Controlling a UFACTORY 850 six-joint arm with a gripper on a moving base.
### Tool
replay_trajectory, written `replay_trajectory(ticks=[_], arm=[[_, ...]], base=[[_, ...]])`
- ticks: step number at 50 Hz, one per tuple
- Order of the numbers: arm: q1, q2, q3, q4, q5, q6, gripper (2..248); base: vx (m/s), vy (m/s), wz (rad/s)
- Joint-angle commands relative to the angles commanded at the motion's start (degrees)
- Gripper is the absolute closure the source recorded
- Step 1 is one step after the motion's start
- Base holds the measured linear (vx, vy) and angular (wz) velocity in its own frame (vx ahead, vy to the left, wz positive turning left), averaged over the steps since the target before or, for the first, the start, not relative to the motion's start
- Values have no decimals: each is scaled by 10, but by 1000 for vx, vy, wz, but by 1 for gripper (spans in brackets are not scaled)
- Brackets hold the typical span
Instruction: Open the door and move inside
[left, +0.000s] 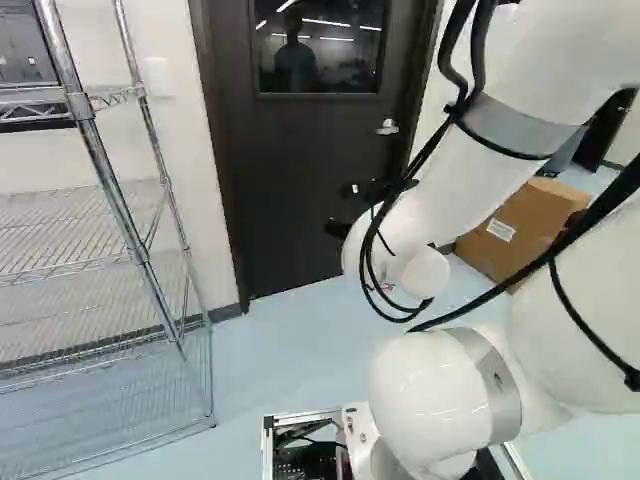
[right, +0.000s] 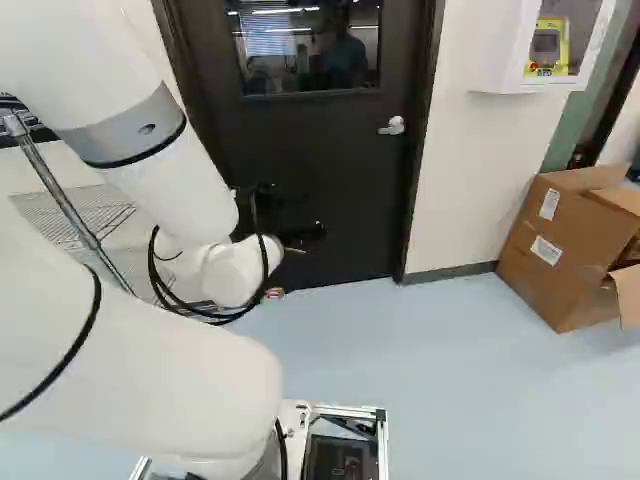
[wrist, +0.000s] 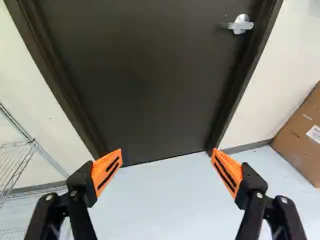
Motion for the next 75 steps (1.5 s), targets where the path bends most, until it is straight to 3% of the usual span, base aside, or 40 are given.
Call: replay_trajectory(ticks=[75], arm=[[0, 0, 0, 0, 0, 0, 3]], base=[[12, 0, -1]])
